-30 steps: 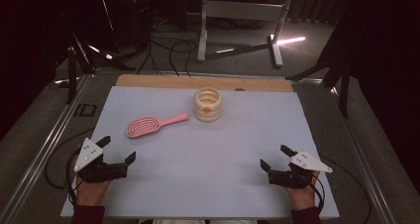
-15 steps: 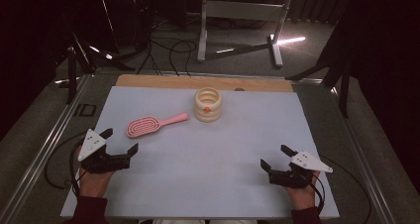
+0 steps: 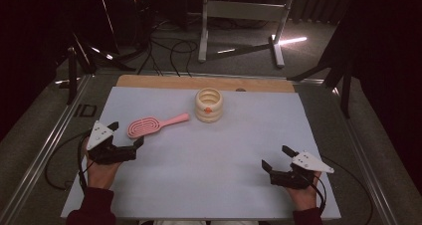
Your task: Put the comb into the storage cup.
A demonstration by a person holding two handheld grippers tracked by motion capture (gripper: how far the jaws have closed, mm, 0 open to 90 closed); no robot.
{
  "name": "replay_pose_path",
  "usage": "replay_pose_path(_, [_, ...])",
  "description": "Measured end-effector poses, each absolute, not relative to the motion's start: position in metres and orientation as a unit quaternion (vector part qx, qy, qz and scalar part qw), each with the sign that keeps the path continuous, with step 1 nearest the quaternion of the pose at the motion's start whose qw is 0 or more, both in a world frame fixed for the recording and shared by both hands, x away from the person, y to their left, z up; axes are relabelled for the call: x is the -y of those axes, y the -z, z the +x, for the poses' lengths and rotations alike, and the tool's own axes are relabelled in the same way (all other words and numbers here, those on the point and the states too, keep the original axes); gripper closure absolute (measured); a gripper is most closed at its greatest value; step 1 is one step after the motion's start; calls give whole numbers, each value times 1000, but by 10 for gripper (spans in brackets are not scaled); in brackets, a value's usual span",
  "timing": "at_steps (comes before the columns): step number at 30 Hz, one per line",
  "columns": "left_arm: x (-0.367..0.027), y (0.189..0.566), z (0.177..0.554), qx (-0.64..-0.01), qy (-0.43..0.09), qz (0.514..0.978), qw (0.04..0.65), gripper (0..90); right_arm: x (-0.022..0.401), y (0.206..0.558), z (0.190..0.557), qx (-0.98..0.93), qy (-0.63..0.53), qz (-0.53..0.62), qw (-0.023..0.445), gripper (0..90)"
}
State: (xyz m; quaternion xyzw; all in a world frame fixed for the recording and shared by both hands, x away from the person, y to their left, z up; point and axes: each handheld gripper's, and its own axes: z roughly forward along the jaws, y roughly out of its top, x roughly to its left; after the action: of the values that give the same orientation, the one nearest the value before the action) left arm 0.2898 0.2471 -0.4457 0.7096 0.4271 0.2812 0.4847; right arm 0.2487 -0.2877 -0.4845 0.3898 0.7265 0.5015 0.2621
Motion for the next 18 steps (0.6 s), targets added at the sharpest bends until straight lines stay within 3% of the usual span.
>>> replay_pose_path(18, [-235,442,317,-437,-274,710,480,5,287,485,249,-728,-501,389,260,78])
